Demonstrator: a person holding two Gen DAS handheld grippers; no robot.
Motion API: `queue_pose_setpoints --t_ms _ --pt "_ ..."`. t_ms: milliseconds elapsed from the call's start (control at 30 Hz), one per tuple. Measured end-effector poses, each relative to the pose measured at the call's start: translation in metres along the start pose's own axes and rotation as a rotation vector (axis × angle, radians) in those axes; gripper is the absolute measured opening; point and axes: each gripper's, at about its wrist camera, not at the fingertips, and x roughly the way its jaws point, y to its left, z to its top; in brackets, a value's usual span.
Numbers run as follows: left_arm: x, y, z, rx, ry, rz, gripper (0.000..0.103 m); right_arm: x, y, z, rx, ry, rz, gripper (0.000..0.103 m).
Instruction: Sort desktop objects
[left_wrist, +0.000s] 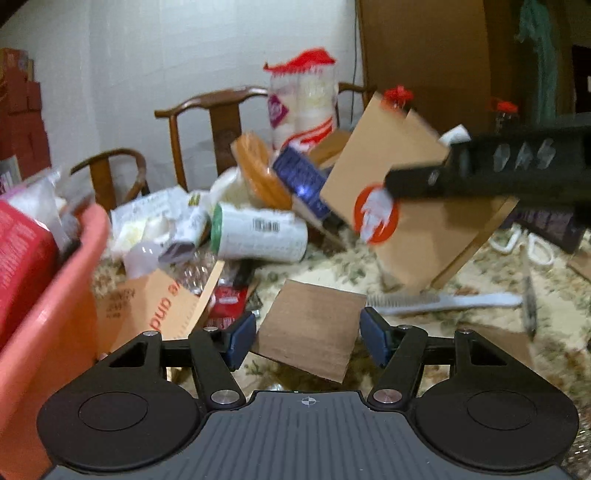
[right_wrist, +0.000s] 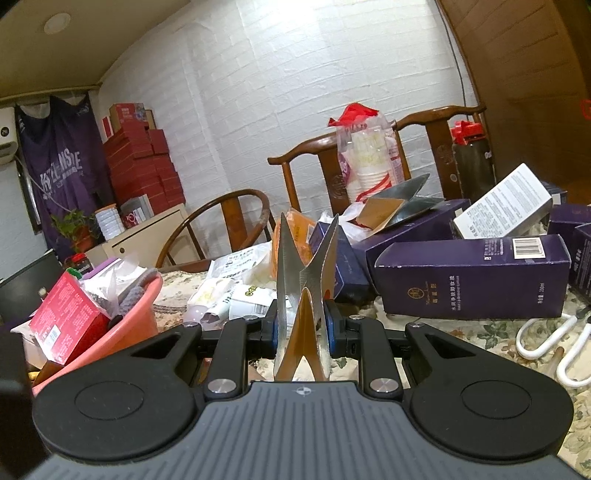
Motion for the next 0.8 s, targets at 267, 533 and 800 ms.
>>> queue_pose_setpoints --t_ms 267,533,800 --pt "-0.040 0.008 0.013 -0.025 -0.081 0.016 0.064 -0.003 0.014 -0.002 -0.043 0.003 0.024 0.026" --pt "-0.095 0.025 0.025 -0.034 -0.178 0.036 0.064 -0.023 0.041 0.003 -0.097 -0.020 0.035 0.026" --pt "-0.152 0.062 0.035 -0.042 -0.269 0.110 0.064 -0.042 0.104 0.024 -0.174 -0.073 0.111 0.026"
